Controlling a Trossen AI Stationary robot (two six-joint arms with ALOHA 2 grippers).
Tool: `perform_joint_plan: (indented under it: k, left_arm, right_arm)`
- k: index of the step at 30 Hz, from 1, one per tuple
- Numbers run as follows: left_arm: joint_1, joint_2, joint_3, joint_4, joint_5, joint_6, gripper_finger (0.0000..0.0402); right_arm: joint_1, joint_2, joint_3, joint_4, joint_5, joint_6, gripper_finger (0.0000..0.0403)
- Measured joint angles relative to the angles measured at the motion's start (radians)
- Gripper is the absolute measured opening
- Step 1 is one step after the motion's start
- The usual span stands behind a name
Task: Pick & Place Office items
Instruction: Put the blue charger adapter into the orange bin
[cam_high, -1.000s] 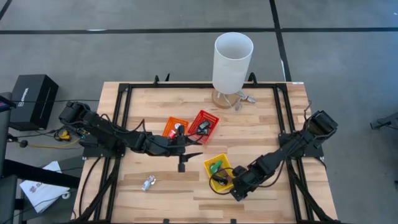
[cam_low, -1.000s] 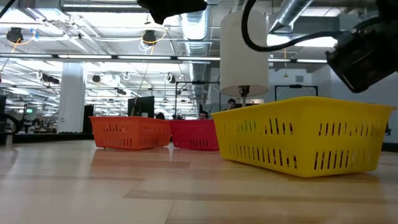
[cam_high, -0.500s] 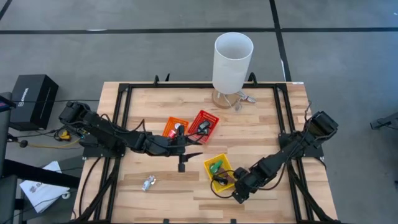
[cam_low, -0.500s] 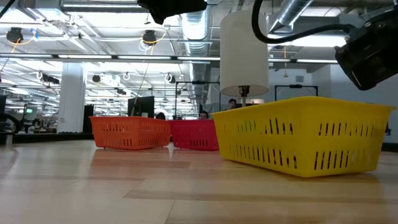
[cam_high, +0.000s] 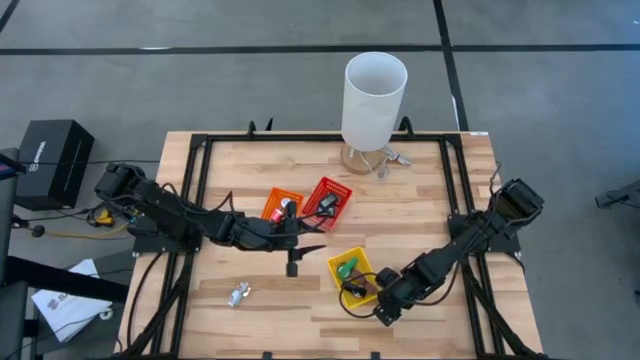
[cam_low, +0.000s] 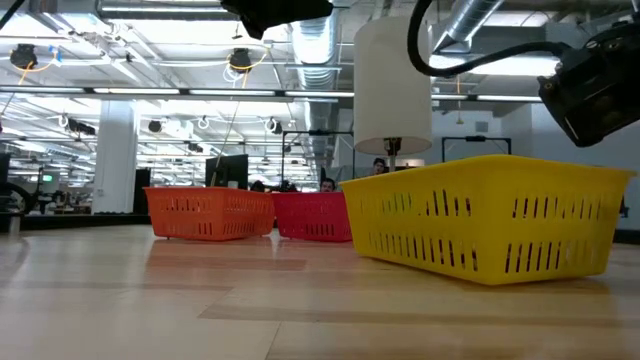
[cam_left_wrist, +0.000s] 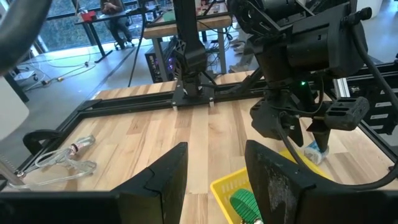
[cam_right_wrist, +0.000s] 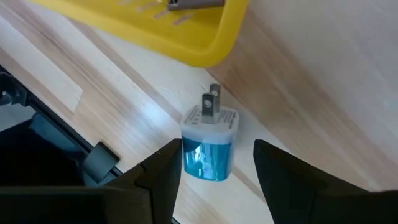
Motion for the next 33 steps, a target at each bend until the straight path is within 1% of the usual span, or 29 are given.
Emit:
perform_joint_plan:
  k: [2,5,9,11,19,26,30,33]
  left_arm:
    - [0.0,0.0,0.0,0.0,0.0,-0.001,0.0154]
    - [0.0,0.0,0.0,0.0,0.0,-0.001,0.0154]
    - [0.0,0.0,0.0,0.002,0.0,-0.001,0.0154]
    - [0.0,0.0,0.0,0.004,0.0,-0.002,0.0154]
    - [0.0,0.0,0.0,0.004,0.0,-0.002,0.0154]
    - [0.0,0.0,0.0,0.004,0.0,-0.002,0.0154]
    - [0.0,0.0,0.0,0.004,0.0,-0.002,0.0154]
    - [0.0,0.0,0.0,0.003,0.0,-0.002,0.0154]
  right_arm:
    - [0.001,0.001,0.0,0.0,0.0,0.0,0.0191]
    - [0.006,0.036,0.001,0.018,0.003,0.0,0.0191]
    - [0.003,0.088,0.004,0.049,-0.042,-0.019,0.0191]
    - [0.004,0.105,0.017,0.039,-0.044,-0.043,0.0191]
    - [0.006,0.113,0.043,0.007,-0.034,-0.114,0.0191]
    - [-0.004,0.114,0.044,0.0,-0.035,-0.113,0.0191]
    - [-0.017,0.114,0.044,-0.002,-0.039,-0.151,0.0191]
    - [-0.022,0.115,0.044,-0.003,-0.045,-0.148,0.0191]
